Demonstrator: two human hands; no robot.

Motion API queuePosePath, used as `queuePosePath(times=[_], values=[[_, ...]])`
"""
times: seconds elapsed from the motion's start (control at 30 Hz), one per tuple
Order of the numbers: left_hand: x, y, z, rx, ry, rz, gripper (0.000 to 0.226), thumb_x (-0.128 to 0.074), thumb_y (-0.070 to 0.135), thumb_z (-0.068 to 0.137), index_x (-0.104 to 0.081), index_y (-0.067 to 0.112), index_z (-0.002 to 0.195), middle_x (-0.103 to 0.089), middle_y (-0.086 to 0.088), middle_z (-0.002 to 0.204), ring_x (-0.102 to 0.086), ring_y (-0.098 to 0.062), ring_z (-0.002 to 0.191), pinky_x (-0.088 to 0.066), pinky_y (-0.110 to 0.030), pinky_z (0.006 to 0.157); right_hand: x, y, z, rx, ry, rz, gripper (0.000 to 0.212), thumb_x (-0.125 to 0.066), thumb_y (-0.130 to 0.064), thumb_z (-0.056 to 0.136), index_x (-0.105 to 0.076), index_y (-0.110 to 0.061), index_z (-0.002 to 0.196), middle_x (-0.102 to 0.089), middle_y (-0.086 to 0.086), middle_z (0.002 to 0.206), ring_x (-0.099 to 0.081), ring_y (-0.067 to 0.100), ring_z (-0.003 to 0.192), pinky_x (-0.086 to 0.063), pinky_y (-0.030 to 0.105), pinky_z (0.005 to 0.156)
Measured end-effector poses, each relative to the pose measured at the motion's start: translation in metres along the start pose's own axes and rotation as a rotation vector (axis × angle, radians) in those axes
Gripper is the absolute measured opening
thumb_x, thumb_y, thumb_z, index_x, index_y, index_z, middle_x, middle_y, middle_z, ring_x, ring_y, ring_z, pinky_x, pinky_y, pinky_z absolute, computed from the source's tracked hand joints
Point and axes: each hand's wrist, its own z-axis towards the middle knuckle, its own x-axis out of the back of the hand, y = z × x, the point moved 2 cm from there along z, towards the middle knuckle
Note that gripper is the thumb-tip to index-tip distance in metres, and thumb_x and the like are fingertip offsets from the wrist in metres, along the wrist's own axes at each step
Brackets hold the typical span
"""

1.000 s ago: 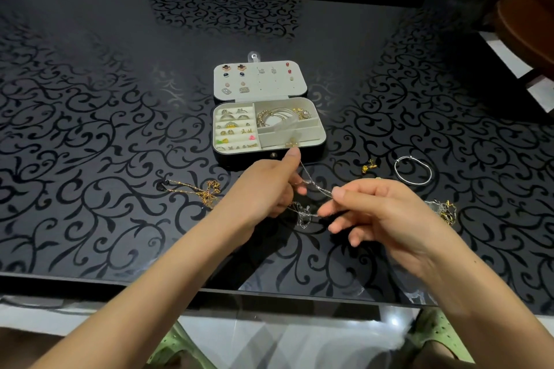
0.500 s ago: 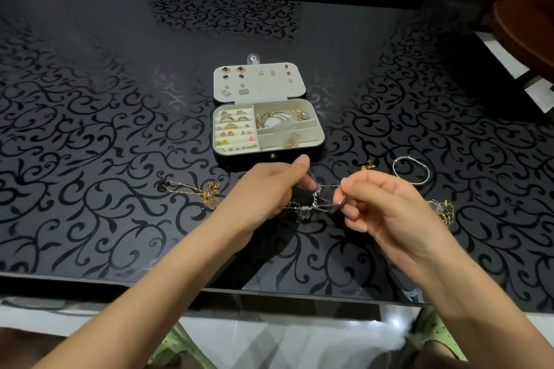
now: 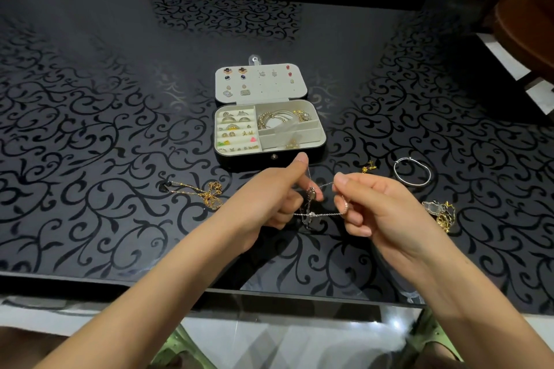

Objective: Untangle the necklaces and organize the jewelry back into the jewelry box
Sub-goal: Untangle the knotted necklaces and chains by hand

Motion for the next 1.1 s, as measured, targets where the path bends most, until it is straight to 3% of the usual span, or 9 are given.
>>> queuePosePath(times=[0.1, 0.27, 0.43, 0.53, 0.63, 0.77, 0.83, 0.93, 1.1], values=[[0.0008, -0.0017, -0.0001, 0.016, -0.003, -0.026, 0.06, -0.022, 0.055, 0.096, -0.059, 0.009, 0.085, -0.019, 0.008, 0.043, -0.012, -0.008, 0.038, -0.014, -0.018, 0.039, 0.0017, 0.0011, 0.0007, 0.022, -0.007, -0.035, 0.019, -0.07, -0.024, 0.074, -0.065, -0.017, 0.057, -0.056, 0.002, 0.059, -0.039, 0.008, 0.049, -0.029, 0.015, 0.04], [0.0034, -0.0022, -0.0012, 0.028, 0.061, -0.061, 0.049, -0.025, 0.054, 0.095, -0.053, 0.014, 0.094, -0.021, 0.008, 0.041, -0.013, -0.008, 0.037, -0.013, -0.018, 0.038, 0.0031, 0.001, 0.0016, 0.05, -0.004, 0.088, 0.012, -0.063, -0.017, 0.067, -0.066, -0.014, 0.056, -0.069, 0.01, 0.073, -0.053, 0.014, 0.063, -0.044, 0.021, 0.053], [0.0062, -0.0047, -0.0033, -0.017, 0.069, -0.035, 0.057, -0.022, 0.055, 0.095, -0.061, 0.013, 0.091, -0.021, 0.009, 0.041, -0.015, -0.007, 0.037, -0.014, -0.018, 0.039, 0.0004, -0.0008, 0.0004, 0.019, -0.017, 0.262, 0.014, -0.055, -0.01, 0.071, -0.055, -0.012, 0.057, -0.056, 0.008, 0.057, -0.042, 0.013, 0.051, -0.033, 0.019, 0.041], [0.0051, -0.0046, -0.0028, -0.021, 0.05, -0.044, 0.064, -0.02, 0.056, 0.095, -0.065, 0.012, 0.082, -0.02, 0.008, 0.042, -0.014, -0.007, 0.037, -0.014, -0.017, 0.038, 0.0005, 0.001, 0.0003, -0.038, -0.008, 0.125, 0.03, -0.052, -0.006, 0.084, -0.056, -0.016, 0.056, -0.044, 0.001, 0.052, -0.031, 0.01, 0.047, -0.02, 0.018, 0.04], [0.0044, -0.0027, -0.0023, -0.004, 0.063, -0.063, 0.064, -0.023, 0.056, 0.095, -0.064, 0.011, 0.073, -0.021, 0.007, 0.042, -0.014, -0.007, 0.036, -0.014, -0.016, 0.036, -0.0011, 0.003, -0.0007, -0.038, -0.006, -0.095, 0.014, -0.06, -0.014, 0.086, -0.061, -0.011, 0.072, -0.038, -0.004, 0.048, -0.028, 0.006, 0.044, -0.018, 0.015, 0.039], [0.003, -0.0033, -0.0026, 0.012, 0.1, -0.002, 0.06, -0.025, 0.055, 0.095, -0.059, 0.011, 0.073, -0.026, 0.008, 0.039, -0.017, -0.007, 0.035, -0.017, -0.017, 0.038, -0.0029, 0.0031, -0.002, 0.002, -0.017, -0.242, 0.01, -0.063, -0.015, 0.085, -0.072, -0.01, 0.081, -0.031, -0.011, 0.044, -0.022, 0.004, 0.042, -0.015, 0.017, 0.042], [0.0036, -0.0046, -0.0029, 0.003, 0.149, 0.077, 0.057, -0.026, 0.054, 0.096, -0.058, 0.011, 0.076, -0.029, 0.009, 0.036, -0.022, -0.007, 0.034, -0.02, -0.021, 0.042, -0.0027, 0.0036, -0.0019, 0.009, -0.014, -0.273, 0.012, -0.063, -0.015, 0.085, -0.073, -0.01, 0.089, -0.035, -0.006, 0.045, -0.023, 0.003, 0.04, -0.016, 0.016, 0.041], [0.0044, -0.0051, -0.0046, -0.049, 0.216, 0.186, 0.055, -0.028, 0.051, 0.096, -0.061, 0.011, 0.077, -0.035, 0.01, 0.033, -0.029, -0.003, 0.032, -0.024, -0.022, 0.045, -0.0044, 0.0055, -0.0008, 0.05, -0.021, -0.325, 0.013, -0.064, -0.017, 0.085, -0.074, -0.015, 0.093, -0.039, 0.013, 0.064, -0.023, 0.006, 0.043, -0.02, 0.012, 0.041], [0.0057, -0.0044, -0.0077, -0.126, 0.247, 0.216, 0.049, -0.035, 0.048, 0.095, -0.062, 0.011, 0.076, -0.035, 0.011, 0.035, -0.03, -0.002, 0.035, -0.025, -0.023, 0.048, -0.0054, 0.0058, -0.0001, 0.058, 0.027, -0.297, 0.006, -0.068, -0.012, 0.082, -0.073, -0.009, 0.082, -0.035, 0.01, 0.058, -0.024, 0.006, 0.041, -0.022, 0.011, 0.04]])
